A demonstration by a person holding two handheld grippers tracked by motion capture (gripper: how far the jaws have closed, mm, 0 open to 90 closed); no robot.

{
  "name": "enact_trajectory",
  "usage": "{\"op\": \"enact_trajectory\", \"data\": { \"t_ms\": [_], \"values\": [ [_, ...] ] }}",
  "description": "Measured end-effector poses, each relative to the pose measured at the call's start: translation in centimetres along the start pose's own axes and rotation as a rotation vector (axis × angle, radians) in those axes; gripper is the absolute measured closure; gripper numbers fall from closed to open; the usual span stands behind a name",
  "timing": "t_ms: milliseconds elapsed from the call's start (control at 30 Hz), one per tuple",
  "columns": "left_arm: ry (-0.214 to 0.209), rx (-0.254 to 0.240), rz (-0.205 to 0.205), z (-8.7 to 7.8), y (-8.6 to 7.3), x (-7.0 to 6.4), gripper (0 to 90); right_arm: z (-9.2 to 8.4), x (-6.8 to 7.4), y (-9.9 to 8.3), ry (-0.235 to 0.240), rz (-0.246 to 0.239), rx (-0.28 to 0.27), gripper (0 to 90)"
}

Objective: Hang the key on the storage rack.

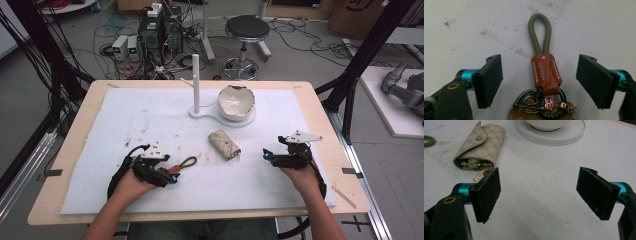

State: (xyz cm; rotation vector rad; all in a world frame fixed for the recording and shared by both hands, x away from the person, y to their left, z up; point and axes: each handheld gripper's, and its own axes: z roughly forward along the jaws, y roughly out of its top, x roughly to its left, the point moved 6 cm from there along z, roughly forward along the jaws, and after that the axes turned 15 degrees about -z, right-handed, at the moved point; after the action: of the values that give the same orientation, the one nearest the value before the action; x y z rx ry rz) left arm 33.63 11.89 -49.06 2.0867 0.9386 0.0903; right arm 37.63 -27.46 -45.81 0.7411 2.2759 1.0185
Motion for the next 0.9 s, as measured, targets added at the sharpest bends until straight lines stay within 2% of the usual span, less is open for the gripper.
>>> {"op": "enact_trajectory", "data": {
  "t_ms": [67, 100, 267, 500, 633, 733, 900],
  "values": [
    [0.008, 0.015, 0.001, 0.4, -0.3, 0.0, 26.7, 0.0, 0.0, 0.0, -0.001, -0.001, 0.002, 19.8],
    [0.036, 0.007, 0.004, 0.3, -0.3, 0.1, 30.7, 0.0, 0.0, 0.0, 0.002, -0.001, 0.005, 19.8],
    [0.06, -0.007, 0.0, 0.0, -0.2, 0.4, 45.1, 0.2, 0.1, -0.1, 0.006, -0.007, 0.015, 19.8],
    [0.032, -0.003, 0.045, 0.0, -0.4, -0.3, 66.2, 0.2, 0.2, -0.1, 0.008, -0.014, 0.022, 19.8],
    [0.023, -0.001, 0.041, 0.0, -0.4, -0.3, 67.8, 0.3, 0.2, -0.1, 0.008, -0.014, 0.025, 19.8],
    [0.036, -0.008, 0.066, 0.0, -0.4, -0.5, 68.7, 0.3, 0.3, -0.1, 0.008, -0.014, 0.024, 19.8],
    [0.049, -0.011, 0.085, -0.1, -0.1, -0.6, 69.5, 0.3, 0.2, -0.2, 0.007, -0.013, 0.024, 19.8]
  ]
}}
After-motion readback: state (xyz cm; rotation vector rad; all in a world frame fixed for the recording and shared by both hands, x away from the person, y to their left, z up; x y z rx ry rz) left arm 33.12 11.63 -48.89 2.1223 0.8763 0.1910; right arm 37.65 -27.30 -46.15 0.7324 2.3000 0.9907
